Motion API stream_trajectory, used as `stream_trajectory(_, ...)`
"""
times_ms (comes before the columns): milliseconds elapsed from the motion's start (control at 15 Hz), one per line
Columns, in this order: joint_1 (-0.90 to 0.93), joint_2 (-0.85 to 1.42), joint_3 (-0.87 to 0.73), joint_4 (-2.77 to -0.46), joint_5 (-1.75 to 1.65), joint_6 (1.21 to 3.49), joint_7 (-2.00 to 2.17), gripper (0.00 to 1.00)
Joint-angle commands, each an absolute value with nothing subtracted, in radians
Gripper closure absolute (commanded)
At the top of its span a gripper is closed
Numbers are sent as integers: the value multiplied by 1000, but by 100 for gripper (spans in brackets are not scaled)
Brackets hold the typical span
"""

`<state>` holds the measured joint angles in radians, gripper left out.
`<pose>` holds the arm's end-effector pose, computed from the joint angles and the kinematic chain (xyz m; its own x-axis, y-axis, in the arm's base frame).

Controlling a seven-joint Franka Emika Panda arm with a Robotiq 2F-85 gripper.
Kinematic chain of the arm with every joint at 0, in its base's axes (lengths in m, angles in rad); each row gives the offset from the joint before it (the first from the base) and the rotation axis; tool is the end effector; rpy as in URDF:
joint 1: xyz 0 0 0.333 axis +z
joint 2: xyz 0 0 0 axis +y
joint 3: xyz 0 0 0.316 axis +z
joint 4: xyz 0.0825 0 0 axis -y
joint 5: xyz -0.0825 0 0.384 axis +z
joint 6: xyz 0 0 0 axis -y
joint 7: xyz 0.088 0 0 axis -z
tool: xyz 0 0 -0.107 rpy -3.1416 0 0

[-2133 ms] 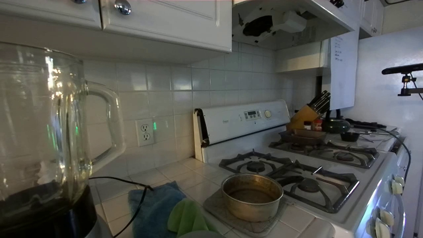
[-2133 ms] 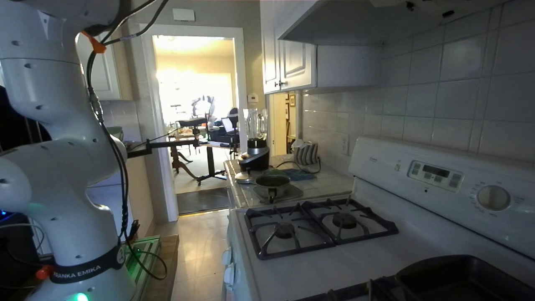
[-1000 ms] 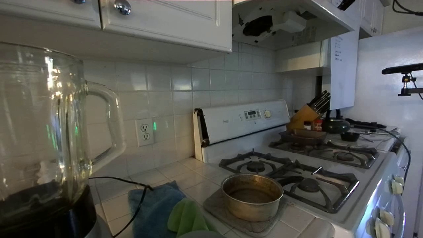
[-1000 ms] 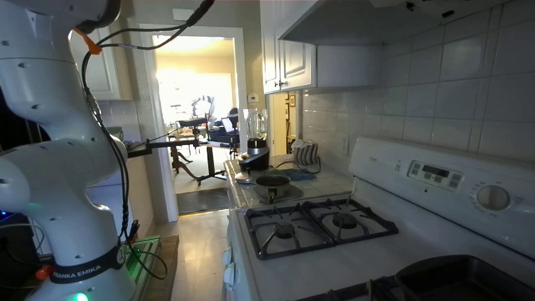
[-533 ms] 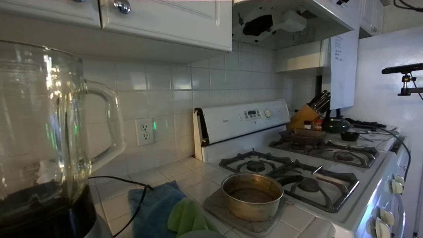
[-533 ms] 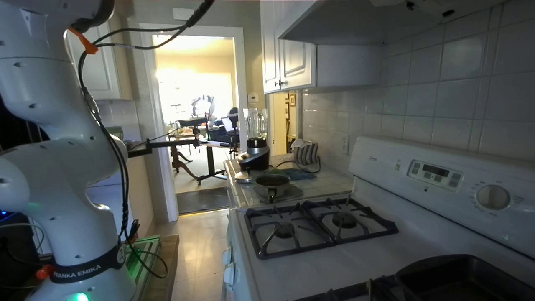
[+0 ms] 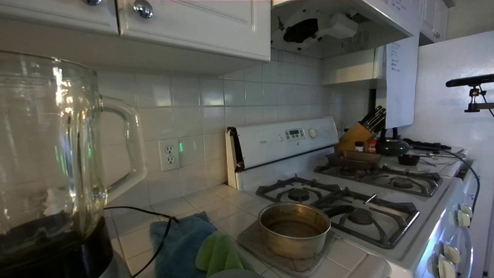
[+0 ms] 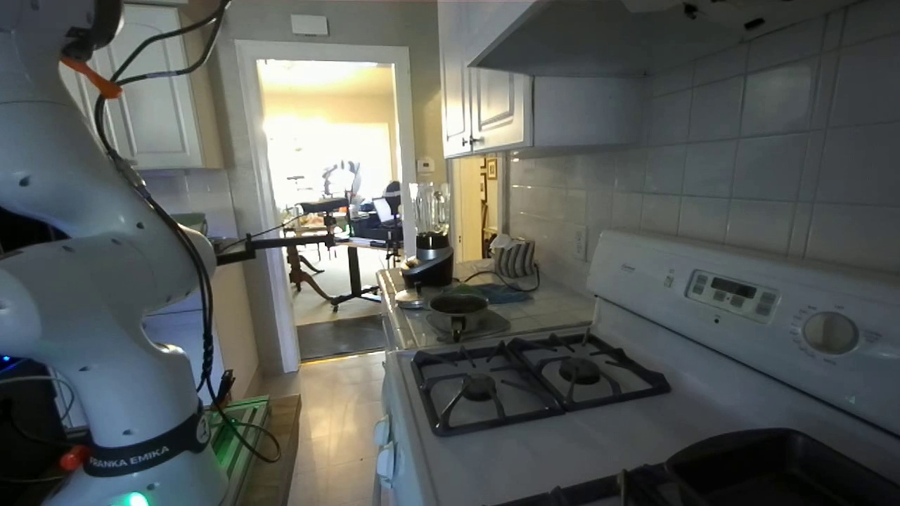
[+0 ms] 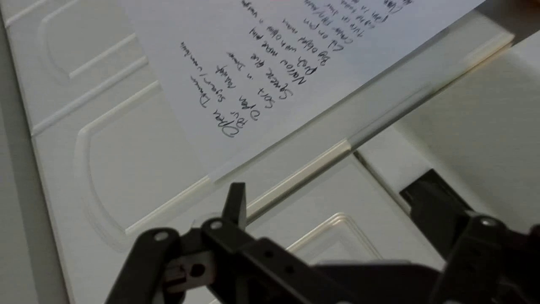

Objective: Turn off the light

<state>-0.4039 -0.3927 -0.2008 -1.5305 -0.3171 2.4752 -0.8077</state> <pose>0.3052 -0.2598 0.9487 0.6795 0.5318 0.5054 -0.2242 -0.5055 0.8332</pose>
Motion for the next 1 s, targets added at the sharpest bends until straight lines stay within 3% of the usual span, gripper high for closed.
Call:
stream_trajectory(0, -342, -461, -213, -1574, -361, 2244, -795, 0)
stream_trajectory(933, -224, -529, -261, -1616, -321, 1784, -753, 0)
